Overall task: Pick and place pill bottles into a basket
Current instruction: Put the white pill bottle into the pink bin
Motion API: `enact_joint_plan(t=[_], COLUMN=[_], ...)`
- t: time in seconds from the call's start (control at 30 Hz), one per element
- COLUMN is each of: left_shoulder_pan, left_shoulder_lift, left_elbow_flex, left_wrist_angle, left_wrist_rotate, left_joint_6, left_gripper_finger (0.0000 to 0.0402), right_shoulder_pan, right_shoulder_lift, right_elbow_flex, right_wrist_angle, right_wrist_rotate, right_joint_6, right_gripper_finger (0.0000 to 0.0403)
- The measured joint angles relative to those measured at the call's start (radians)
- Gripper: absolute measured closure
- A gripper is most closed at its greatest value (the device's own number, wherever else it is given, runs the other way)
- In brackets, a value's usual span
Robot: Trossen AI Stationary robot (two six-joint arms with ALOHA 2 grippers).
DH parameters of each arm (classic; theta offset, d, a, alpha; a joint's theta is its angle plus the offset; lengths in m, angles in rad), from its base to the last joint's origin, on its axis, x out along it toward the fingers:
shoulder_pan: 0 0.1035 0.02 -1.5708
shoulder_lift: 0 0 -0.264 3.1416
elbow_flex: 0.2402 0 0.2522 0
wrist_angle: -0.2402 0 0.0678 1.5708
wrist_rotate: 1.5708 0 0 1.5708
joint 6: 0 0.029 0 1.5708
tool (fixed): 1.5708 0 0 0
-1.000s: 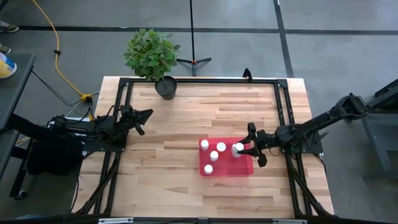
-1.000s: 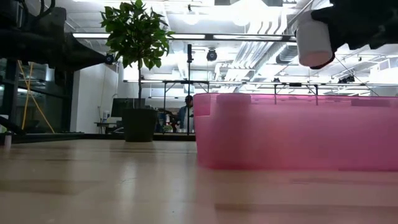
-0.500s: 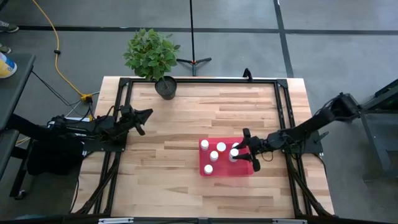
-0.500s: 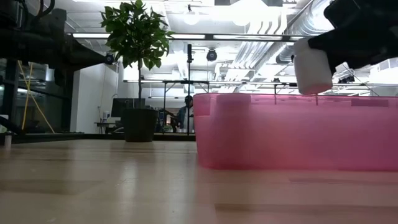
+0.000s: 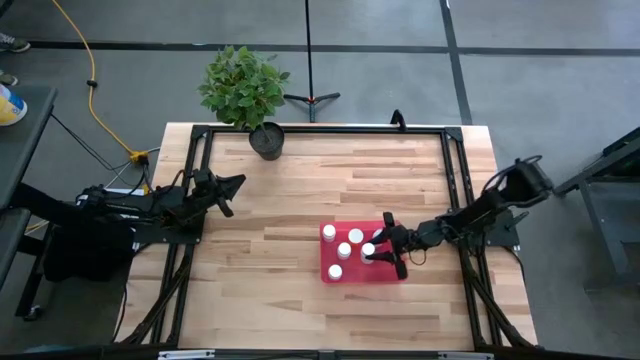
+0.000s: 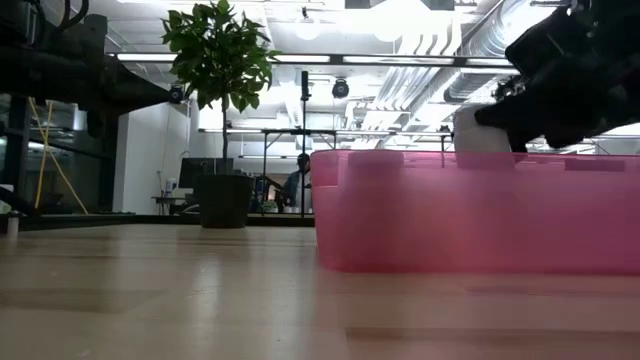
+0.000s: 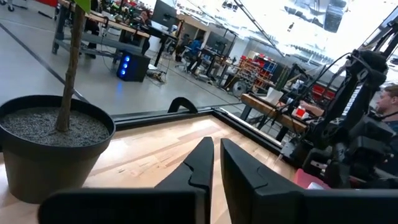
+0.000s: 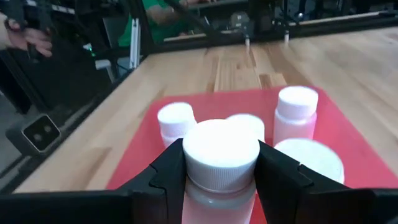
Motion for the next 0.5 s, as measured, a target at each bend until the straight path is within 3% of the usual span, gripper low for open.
enact_joint_plan(t=[0.17, 0.27, 0.5], left_shoulder_pan=[0.0, 0.0, 0.0], left_shoulder_lift=[0.0, 0.0, 0.003], left_elbow_flex=[0.0, 0.0, 0.0], left_wrist_angle=[0.0, 0.0, -0.001], left_wrist_rotate=[-0.002, -0.002, -0.007], left_joint_6=[0.01, 0.023, -0.001], left_gripper_finger=[0.0377, 0.038, 0.0335], right_shoulder_pan=[0.0, 0.0, 0.02], right_shoulder_lift=[0.093, 0.121, 0.162], right_elbow_flex=[0.001, 0.001, 0.002], right_wrist_angle=[0.072, 0.114, 0.138], right_wrist_rotate=[0.009, -0.001, -0.002], right_joint_6=[-0.006, -0.015, -0.114], right_gripper_finger=[0.026, 0.026, 0.026])
